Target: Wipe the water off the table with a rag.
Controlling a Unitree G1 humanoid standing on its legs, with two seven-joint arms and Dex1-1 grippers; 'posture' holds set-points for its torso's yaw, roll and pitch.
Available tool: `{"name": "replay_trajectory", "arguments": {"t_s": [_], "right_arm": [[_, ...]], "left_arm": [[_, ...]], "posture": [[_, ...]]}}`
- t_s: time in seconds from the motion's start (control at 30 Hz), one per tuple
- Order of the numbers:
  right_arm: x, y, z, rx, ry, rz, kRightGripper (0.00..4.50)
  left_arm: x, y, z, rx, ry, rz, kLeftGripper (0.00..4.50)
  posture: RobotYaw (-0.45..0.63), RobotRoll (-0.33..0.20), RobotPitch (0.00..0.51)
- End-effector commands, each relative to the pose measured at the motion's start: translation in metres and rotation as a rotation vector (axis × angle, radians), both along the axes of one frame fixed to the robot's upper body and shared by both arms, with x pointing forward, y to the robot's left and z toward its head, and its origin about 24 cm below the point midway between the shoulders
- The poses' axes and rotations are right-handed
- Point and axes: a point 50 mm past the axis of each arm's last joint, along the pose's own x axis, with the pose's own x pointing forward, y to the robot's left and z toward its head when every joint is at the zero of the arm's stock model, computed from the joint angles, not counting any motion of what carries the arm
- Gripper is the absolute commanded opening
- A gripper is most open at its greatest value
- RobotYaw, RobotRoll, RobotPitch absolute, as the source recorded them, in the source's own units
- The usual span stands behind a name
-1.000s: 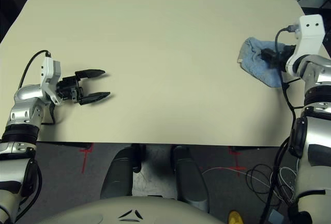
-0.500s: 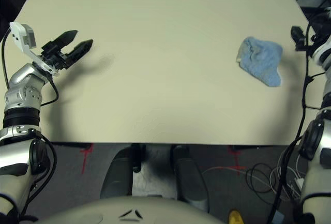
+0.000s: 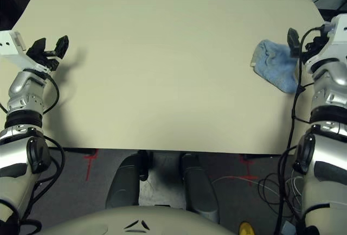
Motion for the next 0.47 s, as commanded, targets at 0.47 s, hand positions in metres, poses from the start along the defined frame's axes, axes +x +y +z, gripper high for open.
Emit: {"name": "replay_trajectory", "arguments": {"t_s": [0.47], "right_arm": [[0.008, 0.014, 0.002, 0.034, -0.051, 0.026, 4.45]], "left_arm": [[-0.006, 0.016, -0.004, 0.049, 0.028, 0.075, 4.50]], "posture": [[0.09, 0.000, 0.235]]}}
